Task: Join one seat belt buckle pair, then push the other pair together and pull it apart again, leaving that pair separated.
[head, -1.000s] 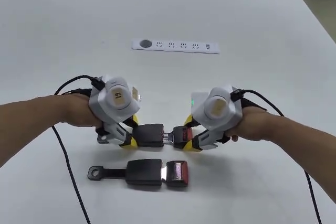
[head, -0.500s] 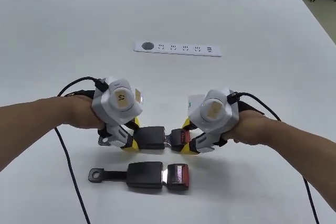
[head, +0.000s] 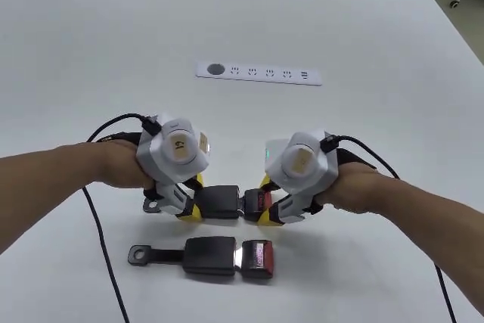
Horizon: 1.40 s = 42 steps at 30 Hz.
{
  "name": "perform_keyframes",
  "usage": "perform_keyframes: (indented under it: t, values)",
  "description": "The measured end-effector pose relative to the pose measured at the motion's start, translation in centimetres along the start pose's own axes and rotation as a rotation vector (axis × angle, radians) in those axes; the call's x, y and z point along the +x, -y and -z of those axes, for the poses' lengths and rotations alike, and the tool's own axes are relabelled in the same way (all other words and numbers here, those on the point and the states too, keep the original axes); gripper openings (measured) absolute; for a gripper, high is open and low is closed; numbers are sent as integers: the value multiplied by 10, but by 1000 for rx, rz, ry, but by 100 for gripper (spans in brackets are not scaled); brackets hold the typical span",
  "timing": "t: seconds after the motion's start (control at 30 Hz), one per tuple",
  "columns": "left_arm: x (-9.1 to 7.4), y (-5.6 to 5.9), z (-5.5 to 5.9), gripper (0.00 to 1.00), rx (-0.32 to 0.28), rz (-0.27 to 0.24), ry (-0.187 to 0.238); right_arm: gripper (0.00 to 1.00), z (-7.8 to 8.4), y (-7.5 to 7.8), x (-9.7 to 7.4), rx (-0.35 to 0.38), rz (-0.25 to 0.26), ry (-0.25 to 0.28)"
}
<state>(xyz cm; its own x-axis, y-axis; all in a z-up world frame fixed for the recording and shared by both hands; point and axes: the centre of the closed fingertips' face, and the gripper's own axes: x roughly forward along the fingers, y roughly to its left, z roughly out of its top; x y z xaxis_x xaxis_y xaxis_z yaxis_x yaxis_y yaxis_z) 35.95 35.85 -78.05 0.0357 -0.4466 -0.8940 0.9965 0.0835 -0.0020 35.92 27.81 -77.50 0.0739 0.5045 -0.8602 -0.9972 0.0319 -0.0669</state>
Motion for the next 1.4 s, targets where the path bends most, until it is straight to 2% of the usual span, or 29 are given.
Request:
perform_keyframes:
  t: [0.33, 0.53, 0.73, 0.8, 0.93, 1.4]
  values:
    - [1, 0, 1, 29, -14, -2, -6, 28, 1, 0, 1, -7, 0, 0]
    - [1, 0, 1, 30, -21, 1, -29, 29, 2, -1, -2, -16, -4, 4]
    - [0, 2, 1, 30, -37, 2, -25, 29, 15, -3, -10, -19, -7, -17]
    - [0, 3, 0, 31, -37, 7, -27, 29, 17, -1, -9, -14, -8, 6]
    - [0, 5, -1, 31, -28, 14, -47, 30, 16, 0, -7, -16, -10, -1]
    - [1, 3, 1, 32, -31, 15, -44, 31, 27, 1, -12, 11, -7, -26]
